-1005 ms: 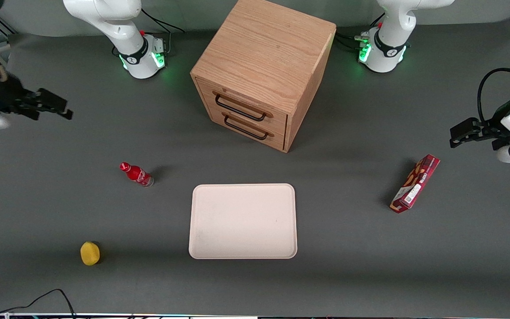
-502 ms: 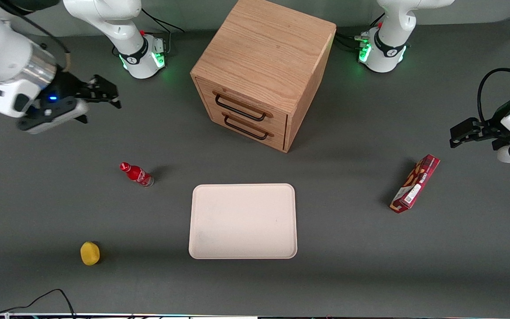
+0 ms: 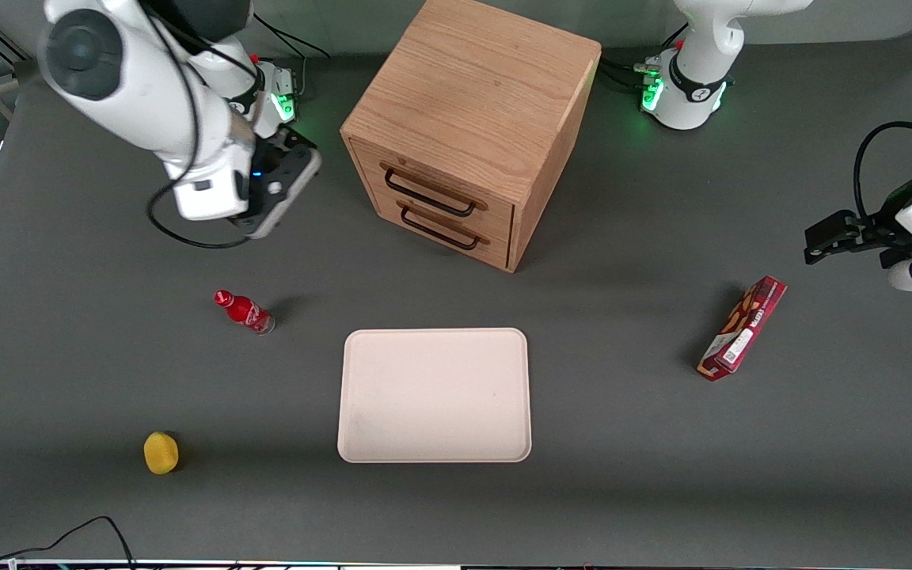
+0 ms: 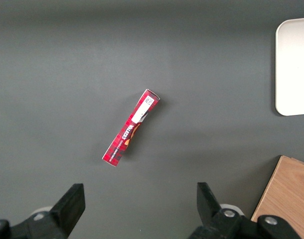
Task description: Open upper drawer
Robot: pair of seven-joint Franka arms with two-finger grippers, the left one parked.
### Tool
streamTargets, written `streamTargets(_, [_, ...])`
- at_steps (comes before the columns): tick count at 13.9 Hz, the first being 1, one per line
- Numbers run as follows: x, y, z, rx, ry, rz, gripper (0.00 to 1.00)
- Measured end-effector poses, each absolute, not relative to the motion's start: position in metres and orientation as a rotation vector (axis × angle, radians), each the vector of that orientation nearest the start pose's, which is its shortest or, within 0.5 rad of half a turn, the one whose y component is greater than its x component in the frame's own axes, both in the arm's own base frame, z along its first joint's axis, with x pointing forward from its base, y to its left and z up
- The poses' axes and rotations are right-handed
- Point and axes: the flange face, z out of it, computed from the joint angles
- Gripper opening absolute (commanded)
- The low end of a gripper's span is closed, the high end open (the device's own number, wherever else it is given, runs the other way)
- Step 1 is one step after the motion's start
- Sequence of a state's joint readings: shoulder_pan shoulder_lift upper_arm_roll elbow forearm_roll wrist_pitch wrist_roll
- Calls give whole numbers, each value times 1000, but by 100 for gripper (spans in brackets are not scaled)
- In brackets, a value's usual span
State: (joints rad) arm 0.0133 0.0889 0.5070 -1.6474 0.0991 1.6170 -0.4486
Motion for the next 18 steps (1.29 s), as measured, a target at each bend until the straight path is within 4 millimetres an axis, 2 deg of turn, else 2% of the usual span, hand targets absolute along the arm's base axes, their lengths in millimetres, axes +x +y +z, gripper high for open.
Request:
streamTargets(3, [488,333,535,-2593,-1585,110,100])
streamTargets(7, [487,373,523,-2509,-1678,57,100])
streamTargets(11, [488,392,513,-2465,-1700,75,100])
streamTargets(18, [472,423,480,-2433,-1711,167,100])
